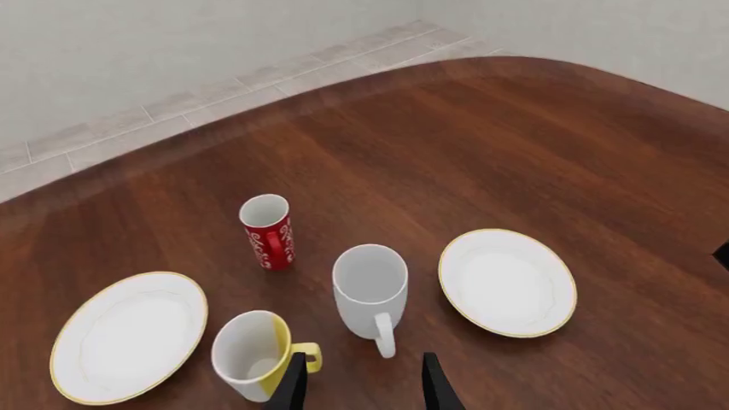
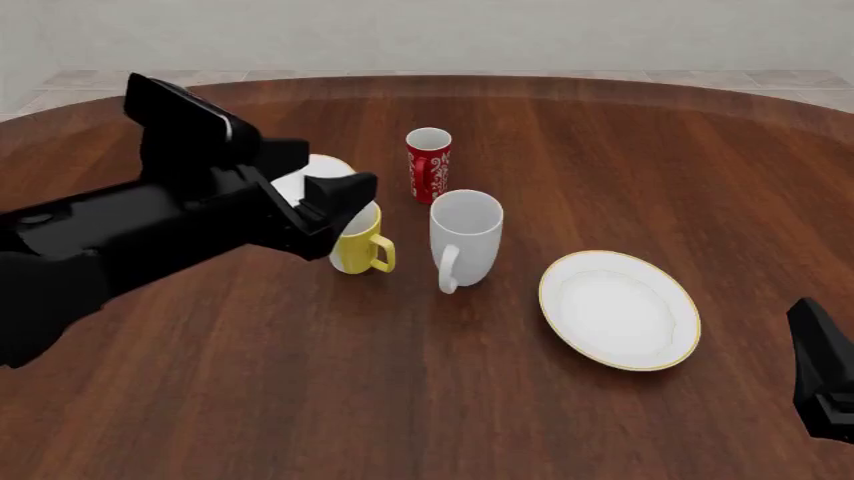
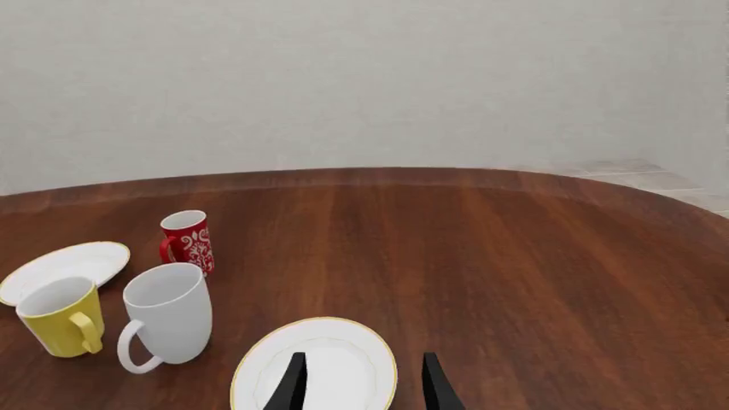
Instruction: Put the white mug on the left plate.
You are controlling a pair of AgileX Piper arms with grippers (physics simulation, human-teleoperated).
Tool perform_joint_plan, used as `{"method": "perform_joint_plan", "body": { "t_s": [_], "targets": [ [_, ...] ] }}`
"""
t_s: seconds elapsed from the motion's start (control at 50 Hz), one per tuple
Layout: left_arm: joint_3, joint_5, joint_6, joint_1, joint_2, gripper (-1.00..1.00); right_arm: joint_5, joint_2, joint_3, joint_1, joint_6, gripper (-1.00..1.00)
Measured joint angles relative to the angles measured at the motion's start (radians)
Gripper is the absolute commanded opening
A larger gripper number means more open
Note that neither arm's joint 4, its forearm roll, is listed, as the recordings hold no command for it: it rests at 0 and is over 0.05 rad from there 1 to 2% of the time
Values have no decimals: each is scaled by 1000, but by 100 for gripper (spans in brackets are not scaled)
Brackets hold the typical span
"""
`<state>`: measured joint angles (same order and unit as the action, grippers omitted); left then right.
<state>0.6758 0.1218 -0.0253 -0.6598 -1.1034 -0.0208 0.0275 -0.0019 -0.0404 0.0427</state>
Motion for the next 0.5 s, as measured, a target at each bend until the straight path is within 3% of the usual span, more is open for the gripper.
{"method": "perform_joint_plan", "body": {
  "t_s": [0.5],
  "targets": [
    [6, 71, -4, -7, -94, 100, 2, -4, -1, -2, 3, 100]
  ]
}}
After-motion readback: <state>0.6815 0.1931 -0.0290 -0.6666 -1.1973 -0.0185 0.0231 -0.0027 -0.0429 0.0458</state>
